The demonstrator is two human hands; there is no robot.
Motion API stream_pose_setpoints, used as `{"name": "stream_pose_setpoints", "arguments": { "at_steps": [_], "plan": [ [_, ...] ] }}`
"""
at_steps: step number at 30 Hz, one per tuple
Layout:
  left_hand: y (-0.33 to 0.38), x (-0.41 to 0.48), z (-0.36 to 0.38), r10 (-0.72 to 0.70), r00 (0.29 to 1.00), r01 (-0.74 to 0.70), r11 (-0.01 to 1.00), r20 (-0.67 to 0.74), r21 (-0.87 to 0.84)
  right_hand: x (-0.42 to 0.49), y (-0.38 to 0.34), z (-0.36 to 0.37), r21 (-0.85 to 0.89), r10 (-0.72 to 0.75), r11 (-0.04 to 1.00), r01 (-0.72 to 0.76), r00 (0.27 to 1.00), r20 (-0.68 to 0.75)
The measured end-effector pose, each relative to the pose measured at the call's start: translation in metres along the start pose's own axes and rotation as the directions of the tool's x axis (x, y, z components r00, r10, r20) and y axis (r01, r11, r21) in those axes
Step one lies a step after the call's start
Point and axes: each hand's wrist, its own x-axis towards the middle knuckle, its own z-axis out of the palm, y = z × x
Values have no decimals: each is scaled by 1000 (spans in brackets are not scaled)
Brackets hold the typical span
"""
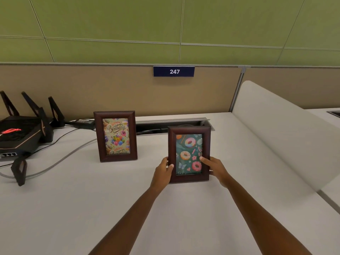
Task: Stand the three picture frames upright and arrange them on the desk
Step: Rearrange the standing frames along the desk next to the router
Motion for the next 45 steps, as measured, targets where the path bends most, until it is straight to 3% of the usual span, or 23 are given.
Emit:
{"name": "stream_pose_setpoints", "arguments": {
  "at_steps": [6, 15, 26, 45],
  "plan": [
    [-12, 4, 1, -28, 998, 29, 999, 52, -26, 15, -1, 3, 144, 104, 983, -116, 990, 91],
    [-9, 22, 5, -5, 1000, 7, 993, 16, -114, 22, -13, -6, 240, 38, 967, -84, 981, 190],
    [40, 79, 48, 36, 994, -22, 991, 104, -130, 53, -24, -68, 265, -85, 962, 73, 996, 32],
    [70, 167, 139, 91, 987, -87, 995, 131, -39, 131, -8, -161, 334, 3, 941, 47, 989, -148]
  ]
}}
